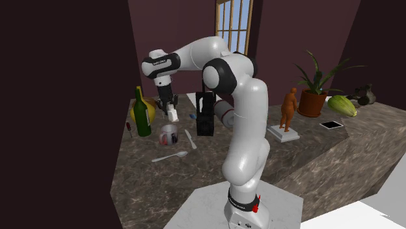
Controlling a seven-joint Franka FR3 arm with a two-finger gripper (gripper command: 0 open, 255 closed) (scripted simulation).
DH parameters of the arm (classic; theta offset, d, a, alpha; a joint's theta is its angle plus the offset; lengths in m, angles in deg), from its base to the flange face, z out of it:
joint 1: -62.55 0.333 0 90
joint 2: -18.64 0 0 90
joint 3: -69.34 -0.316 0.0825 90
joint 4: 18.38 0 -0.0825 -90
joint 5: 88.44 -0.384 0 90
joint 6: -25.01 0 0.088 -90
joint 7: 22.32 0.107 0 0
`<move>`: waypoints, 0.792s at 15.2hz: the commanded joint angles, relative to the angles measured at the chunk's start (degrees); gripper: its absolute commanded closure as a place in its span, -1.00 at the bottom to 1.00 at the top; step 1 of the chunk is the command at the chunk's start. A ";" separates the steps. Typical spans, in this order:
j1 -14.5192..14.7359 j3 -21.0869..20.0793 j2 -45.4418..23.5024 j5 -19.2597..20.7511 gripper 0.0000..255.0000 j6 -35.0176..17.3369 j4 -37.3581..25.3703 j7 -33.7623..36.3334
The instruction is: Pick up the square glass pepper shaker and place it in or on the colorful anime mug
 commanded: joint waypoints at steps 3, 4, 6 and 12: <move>1.01 -0.96 -7.08 -0.90 1.00 1.80 -8.81 1.83; 1.01 -0.96 -7.11 -0.91 1.00 1.04 -8.09 1.85; 1.02 -0.97 -7.21 -0.91 1.00 -0.46 -6.69 1.87; 1.02 -0.99 -7.83 -0.96 1.00 -4.88 -2.88 1.93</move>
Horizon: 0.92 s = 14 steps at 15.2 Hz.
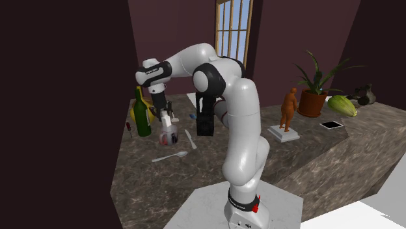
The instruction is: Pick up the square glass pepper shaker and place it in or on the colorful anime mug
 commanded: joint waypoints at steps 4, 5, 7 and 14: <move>-0.01 -0.02 -0.76 -0.05 1.00 -3.60 2.82 0.03; -0.01 -0.02 -0.75 -0.05 1.00 -3.61 2.83 0.03; -0.01 -0.02 -0.76 -0.05 1.00 -3.60 2.82 0.03; -0.01 -0.02 -0.76 -0.05 -1.00 -3.59 2.82 0.03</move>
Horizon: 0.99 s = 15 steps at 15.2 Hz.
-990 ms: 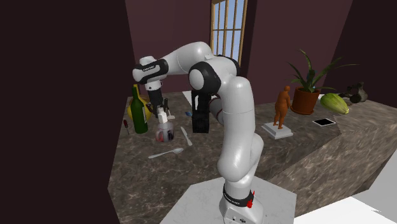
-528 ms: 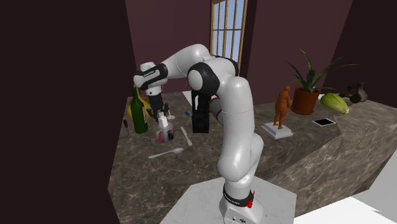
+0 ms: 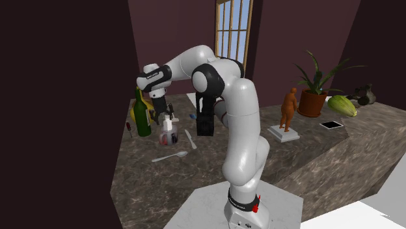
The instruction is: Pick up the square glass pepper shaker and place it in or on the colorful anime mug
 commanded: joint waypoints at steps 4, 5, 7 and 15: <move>0.00 0.00 0.00 0.00 -1.00 0.00 0.00 0.00; 0.01 -0.01 -0.02 -0.01 -1.00 1.92 -1.94 0.00; 0.01 -0.02 -0.31 -0.04 -1.00 5.85 -6.17 -0.03; 0.01 -0.02 -0.53 -0.06 -1.00 7.43 -7.96 -0.04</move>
